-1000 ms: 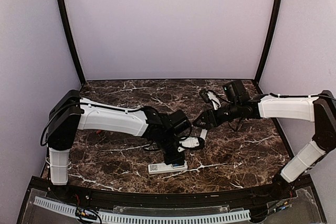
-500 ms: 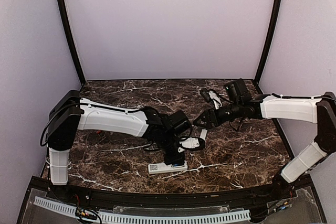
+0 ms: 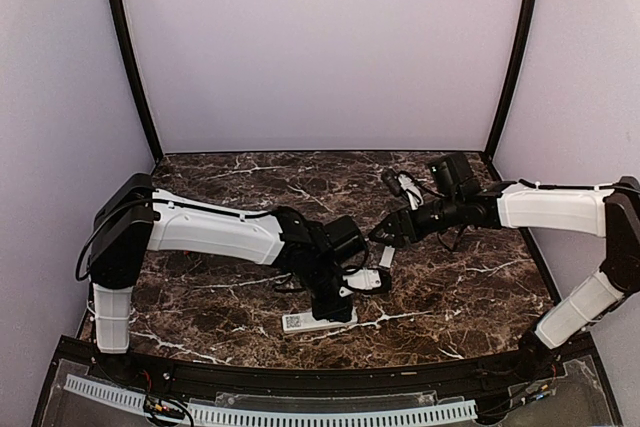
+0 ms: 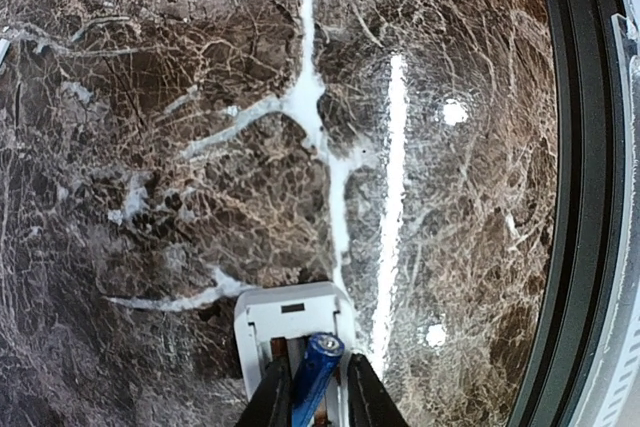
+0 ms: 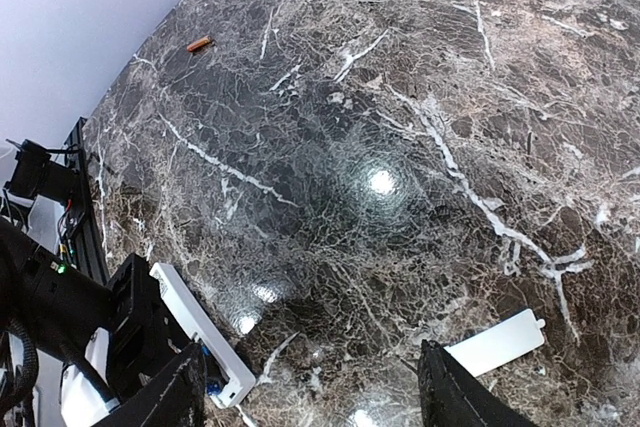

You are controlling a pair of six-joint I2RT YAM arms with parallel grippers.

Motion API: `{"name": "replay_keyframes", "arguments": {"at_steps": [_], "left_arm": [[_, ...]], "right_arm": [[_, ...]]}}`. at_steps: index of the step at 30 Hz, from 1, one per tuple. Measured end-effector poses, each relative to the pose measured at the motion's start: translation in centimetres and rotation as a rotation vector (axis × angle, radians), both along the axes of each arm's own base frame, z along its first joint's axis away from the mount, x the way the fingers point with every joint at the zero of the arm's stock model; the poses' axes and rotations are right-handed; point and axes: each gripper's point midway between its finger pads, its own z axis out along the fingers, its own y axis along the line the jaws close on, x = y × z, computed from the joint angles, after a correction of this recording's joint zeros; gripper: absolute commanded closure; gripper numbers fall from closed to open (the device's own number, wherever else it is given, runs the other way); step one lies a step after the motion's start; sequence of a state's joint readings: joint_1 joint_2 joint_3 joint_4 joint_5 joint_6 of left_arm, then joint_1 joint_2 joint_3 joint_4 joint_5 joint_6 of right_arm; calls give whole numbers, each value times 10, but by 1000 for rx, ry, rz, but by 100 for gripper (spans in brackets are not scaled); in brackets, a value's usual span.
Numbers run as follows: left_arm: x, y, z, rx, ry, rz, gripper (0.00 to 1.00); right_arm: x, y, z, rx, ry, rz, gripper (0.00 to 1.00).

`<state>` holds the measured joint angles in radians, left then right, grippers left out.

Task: Load the batteries into the remote control
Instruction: Place the battery in the battery compartment.

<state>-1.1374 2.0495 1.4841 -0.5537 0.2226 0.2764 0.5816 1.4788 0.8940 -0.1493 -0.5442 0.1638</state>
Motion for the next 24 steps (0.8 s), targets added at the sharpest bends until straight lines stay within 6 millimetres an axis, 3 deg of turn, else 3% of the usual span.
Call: {"name": "replay_keyframes", "arguments": {"at_steps": [8,16,20,24], "left_arm": [[-2,1,0,4,9,-2,77],[-4,0,4,-7,22,-3,60],[0,-1,17,-42,17,8,57],[7,6,42,-120,-10,25,53]], "right_arm": [[-2,0,6,15,-2,3,31],[-5,1,5,29,26,-1,36],[-11,1,1,45,76,-7,43],[-20,0,-10,51,156,-29,53]]}}
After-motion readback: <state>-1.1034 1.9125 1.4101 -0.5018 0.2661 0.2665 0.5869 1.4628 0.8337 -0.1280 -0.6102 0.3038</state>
